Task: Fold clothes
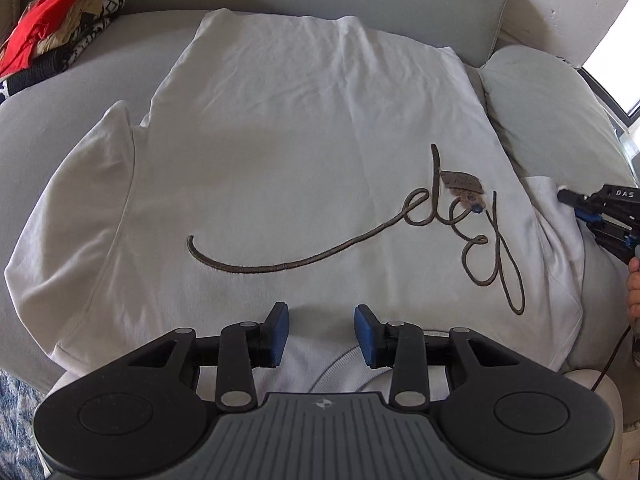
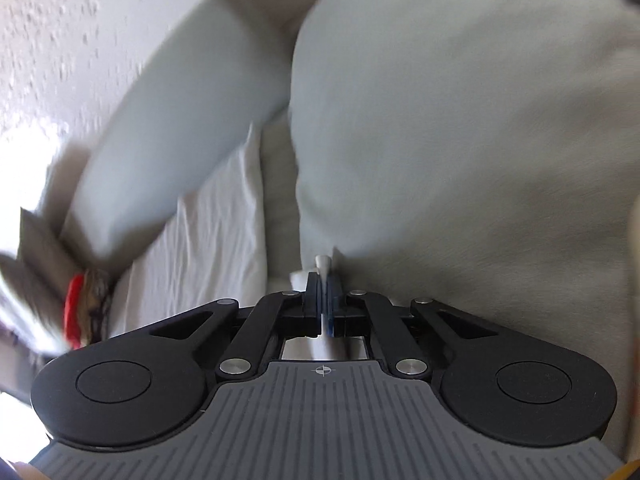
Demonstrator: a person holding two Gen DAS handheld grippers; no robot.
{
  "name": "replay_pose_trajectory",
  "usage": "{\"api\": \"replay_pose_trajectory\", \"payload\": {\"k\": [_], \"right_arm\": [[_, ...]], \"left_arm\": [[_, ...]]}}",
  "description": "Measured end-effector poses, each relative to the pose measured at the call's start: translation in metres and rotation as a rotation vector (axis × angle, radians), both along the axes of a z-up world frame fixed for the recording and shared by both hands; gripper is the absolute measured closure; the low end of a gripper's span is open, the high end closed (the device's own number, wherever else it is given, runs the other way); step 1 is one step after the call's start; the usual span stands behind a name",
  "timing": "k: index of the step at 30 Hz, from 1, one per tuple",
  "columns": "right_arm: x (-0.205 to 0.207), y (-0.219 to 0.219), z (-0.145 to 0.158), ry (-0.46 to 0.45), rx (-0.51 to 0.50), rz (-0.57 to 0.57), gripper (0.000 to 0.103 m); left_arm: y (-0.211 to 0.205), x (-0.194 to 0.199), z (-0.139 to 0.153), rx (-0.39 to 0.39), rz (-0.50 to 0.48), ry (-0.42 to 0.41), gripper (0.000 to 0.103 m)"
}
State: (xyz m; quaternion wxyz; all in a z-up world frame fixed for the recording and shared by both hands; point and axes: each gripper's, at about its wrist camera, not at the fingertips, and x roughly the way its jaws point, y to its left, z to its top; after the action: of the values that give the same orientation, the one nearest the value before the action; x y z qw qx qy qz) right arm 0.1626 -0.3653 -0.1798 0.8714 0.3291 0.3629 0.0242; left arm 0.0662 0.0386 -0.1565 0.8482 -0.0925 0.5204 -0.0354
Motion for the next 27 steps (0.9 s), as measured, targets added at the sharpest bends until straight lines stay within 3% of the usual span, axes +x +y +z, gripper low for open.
{"api": "replay_pose_trajectory", "payload": {"k": [5,10,13,16,19,21,22,25,27], "right_arm": [[-0.051,0.009,0.037,-0.145,-0.186,-0.146,0.102],[-0.069,0.018,0.036,-0.087,-0.398,-0.264,0.102],[-0.075,0.022,0.037,-0.071,-0.454,-0.332,0.103],[-0.070,0.033,0.034,-0.013,-0.512,-0.316,0.102],[-0.061,0.026,0.027,0.095,-0.496,-0.243,0.092],[-0.071,0.021,0.038,0.076,-0.454,-0.272,0.067],[-0.075,0.020,0.043,0.073,-0.444,-0.292,0.060],[-0.088,0.023,0.058,0.052,-0.409,-0.306,0.057],[-0.094,0.033,0.064,0.035,-0.357,-0.243,0.060]], "left_arm": [[0.005,-0.007,0.002,-0.011,0.009,-0.018,0.067],[0.005,-0.009,-0.001,-0.024,0.015,-0.018,0.067],[-0.001,-0.010,-0.002,-0.013,-0.008,-0.026,0.067],[-0.001,-0.016,-0.001,-0.012,-0.025,-0.031,0.066],[-0.002,-0.020,-0.005,-0.007,-0.036,-0.031,0.064],[-0.003,-0.021,-0.006,0.003,-0.045,-0.037,0.064],[-0.003,-0.021,-0.006,0.006,-0.049,-0.040,0.063],[0.000,-0.024,-0.004,-0.003,-0.041,-0.041,0.063],[0.003,-0.027,-0.003,-0.009,-0.032,-0.046,0.063]]}}
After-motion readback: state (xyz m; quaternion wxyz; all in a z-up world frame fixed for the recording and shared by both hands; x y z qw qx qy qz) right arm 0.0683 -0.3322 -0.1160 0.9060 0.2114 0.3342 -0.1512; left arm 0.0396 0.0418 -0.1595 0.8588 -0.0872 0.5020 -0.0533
